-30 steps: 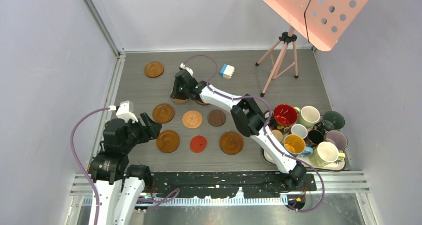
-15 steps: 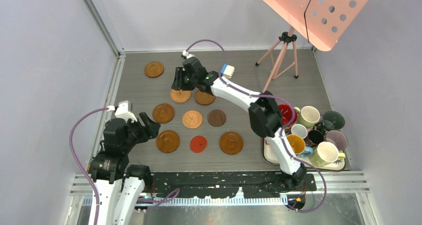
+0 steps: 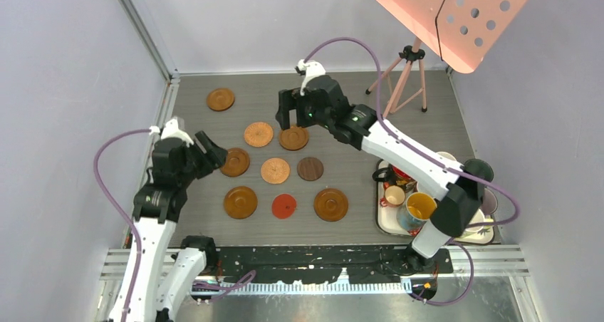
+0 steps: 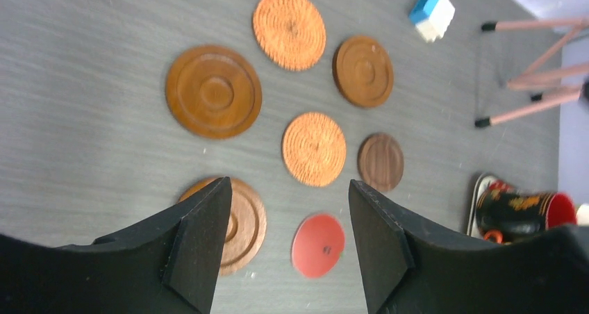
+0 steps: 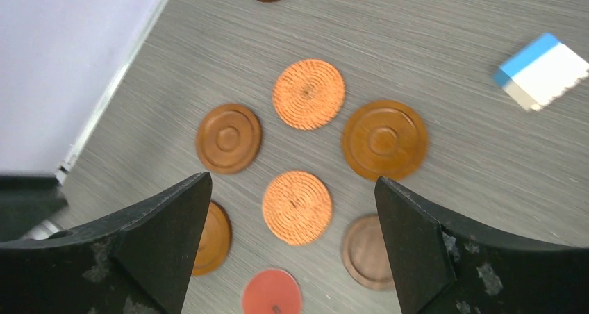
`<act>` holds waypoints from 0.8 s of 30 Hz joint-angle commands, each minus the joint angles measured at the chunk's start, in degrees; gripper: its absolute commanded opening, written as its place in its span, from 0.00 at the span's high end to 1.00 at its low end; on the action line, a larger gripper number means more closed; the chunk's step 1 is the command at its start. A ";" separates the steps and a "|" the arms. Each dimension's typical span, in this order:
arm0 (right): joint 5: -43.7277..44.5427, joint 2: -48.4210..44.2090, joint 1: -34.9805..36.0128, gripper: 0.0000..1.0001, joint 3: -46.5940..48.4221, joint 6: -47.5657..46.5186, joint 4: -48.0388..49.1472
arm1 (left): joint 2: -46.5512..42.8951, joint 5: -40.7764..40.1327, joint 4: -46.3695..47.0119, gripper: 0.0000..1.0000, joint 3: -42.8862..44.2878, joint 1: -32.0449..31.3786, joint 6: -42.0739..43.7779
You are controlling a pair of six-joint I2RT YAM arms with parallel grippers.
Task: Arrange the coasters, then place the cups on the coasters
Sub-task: Move the coaster to the center of the board.
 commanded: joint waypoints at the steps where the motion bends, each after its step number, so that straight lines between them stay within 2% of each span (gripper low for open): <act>1: 4.72 -8.62 0.17 0.05 -6.78 -4.26 -2.81 | 9.74 -6.31 10.52 0.35 6.73 0.20 -3.61; 6: 4.34 -17.94 0.25 0.05 -15.49 -4.72 -1.57 | 23.74 -6.68 19.09 0.36 12.44 2.97 -9.20; 11: 0.88 -24.03 0.32 0.05 -20.86 -3.60 0.33 | 37.28 -0.94 29.50 0.39 17.86 9.51 -15.77; 20: -0.68 -26.98 0.33 0.05 -23.57 -4.12 1.21 | 61.66 11.13 45.68 0.45 28.47 16.85 -27.37; 24: -1.44 -26.75 0.27 0.05 -23.46 -4.44 1.62 | 70.12 14.00 52.99 0.46 32.58 18.50 -31.97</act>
